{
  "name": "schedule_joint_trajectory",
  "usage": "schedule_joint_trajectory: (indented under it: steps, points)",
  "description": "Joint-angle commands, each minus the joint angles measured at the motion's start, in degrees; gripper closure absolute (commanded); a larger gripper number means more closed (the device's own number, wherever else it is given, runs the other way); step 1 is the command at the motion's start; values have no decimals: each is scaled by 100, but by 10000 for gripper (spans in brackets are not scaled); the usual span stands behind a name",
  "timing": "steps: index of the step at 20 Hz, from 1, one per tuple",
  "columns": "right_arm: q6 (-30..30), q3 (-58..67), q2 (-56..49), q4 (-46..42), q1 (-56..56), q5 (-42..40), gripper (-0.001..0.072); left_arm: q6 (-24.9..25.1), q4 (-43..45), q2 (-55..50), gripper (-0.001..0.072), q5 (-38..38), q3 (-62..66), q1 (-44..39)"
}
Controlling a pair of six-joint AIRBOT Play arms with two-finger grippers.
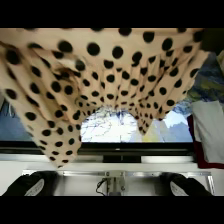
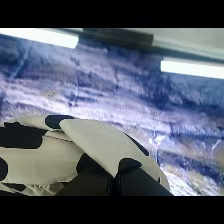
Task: Fold the shirts.
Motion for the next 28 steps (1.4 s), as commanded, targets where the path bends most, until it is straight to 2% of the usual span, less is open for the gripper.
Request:
schedule_joint_trajectory:
  steps: [1,4,6,9,12,15,16,17,18,20,21,23,25,26,27,28]
  points:
    - [337,-273,-1091,-188,-2,-750,659,-74,-26,-374,659,72,-1241,0]
    - [595,-273,-2083,603,0,-2046,658,-127,-310,-1062,659,603,-2006,-140]
    - [595,-273,-2667,1445,0,-2546,658,-109,-496,-1668,659,817,-2280,-433]
    - [595,-273,-3394,2232,0,-2371,658,-44,-516,-2680,659,898,-2380,-1036]
    - [627,-273,-3847,2306,0,-1707,658,-44,-654,-3399,659,903,-2376,-1429]
    - [601,-267,-3840,2299,-7,-1381,631,-44,-828,-3565,658,898,-2371,-1473]
    - [584,-238,-3755,2245,-26,-1364,488,-46,-831,-3536,657,793,-2334,-1405]
    - [579,-173,-3639,2192,-52,-1316,154,-42,-831,-3521,618,557,-2256,-1307]
    - [570,-94,-3495,2146,-87,-1237,96,-37,-828,-3512,485,223,-2144,-1161]
    - [573,-4,-3141,2065,-140,-1036,96,186,-828,-3499,68,-581,-1880,-774]
    - [592,-4,-2955,2002,-155,-863,96,273,-826,-3499,44,-1014,-1727,-527]
    - [772,-7,-2680,1832,-114,-140,96,297,-824,-3449,46,-1768,-1445,79]
    - [844,-35,-2677,1729,92,660,96,190,-699,-3237,73,-1961,-1390,745]
    - [850,-155,-2710,1644,299,857,94,17,-374,-3110,132,-1958,-1390,1058]
    - [885,-376,-2721,1580,560,844,51,-157,13,-3003,164,-1971,-1397,1298]
    - [914,-595,-2758,1543,820,758,46,-293,415,-2900,164,-2017,-1419,1510]
